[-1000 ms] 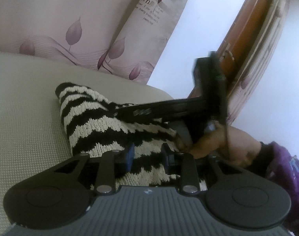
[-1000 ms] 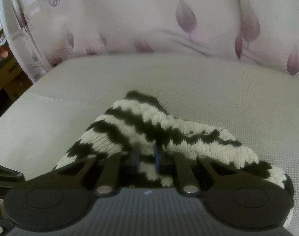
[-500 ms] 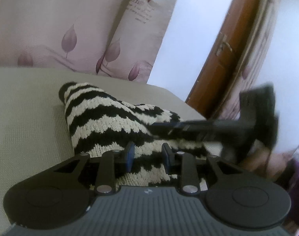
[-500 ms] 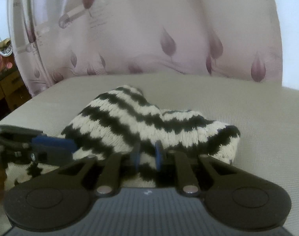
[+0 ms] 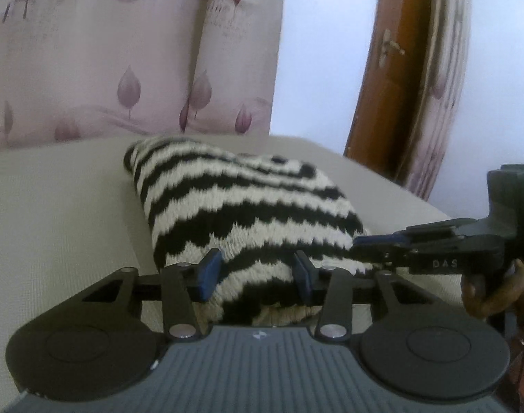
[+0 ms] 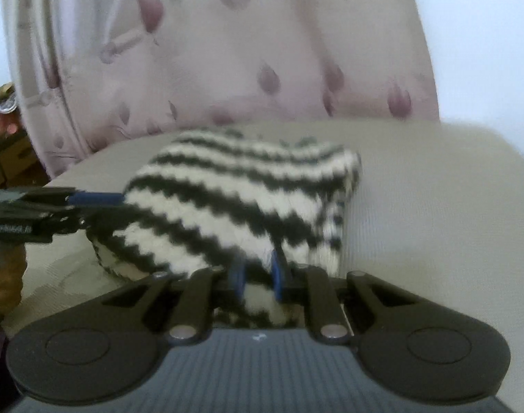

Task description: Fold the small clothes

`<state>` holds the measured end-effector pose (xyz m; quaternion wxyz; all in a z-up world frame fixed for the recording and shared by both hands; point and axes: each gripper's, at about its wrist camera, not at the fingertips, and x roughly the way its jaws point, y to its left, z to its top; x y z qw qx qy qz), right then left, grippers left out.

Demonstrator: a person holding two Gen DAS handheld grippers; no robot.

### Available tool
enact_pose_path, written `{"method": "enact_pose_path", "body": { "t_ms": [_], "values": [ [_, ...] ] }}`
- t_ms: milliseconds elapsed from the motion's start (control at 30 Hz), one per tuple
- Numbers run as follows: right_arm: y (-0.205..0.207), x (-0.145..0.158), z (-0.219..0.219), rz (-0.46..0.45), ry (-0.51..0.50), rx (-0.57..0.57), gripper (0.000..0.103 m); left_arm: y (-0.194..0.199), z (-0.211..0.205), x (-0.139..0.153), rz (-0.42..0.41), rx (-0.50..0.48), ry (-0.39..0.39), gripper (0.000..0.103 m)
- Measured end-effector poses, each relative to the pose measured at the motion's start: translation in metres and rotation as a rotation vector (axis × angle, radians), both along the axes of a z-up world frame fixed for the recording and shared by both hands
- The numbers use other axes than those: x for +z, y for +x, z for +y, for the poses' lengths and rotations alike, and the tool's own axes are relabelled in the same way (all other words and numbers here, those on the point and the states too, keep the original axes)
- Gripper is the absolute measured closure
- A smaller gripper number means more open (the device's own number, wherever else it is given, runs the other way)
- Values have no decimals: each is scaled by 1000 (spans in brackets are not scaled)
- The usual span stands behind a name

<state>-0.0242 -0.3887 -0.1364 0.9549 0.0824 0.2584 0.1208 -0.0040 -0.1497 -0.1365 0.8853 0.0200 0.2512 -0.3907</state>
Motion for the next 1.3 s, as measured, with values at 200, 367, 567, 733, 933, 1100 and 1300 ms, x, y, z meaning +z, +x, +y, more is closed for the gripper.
{"method": "enact_pose_path", "body": {
  "t_ms": [200,367,567,733,933,1100,1300],
  "values": [
    [-1,-2,6,-8,-37,15,89,6,1,1,11,12,21,58],
    [-7,-11,2,-50,5,-3,89,1,-8,3,-4,25,67,58],
    [-11,-10,1,-55,17,-8,89,2,-13,6,6,41,95,58],
    [-12,-10,1,-55,22,-9,89,2,-17,6,0,48,115,58],
    [-16,-10,-4,-72,52,-13,88,1,-19,7,-5,50,126,58],
    [-30,-5,-6,-140,73,-63,87,-1,-20,8,-12,51,136,58],
    [-42,-2,-8,-202,68,-131,57,-5,-25,11,-32,55,159,57]
  ]
}}
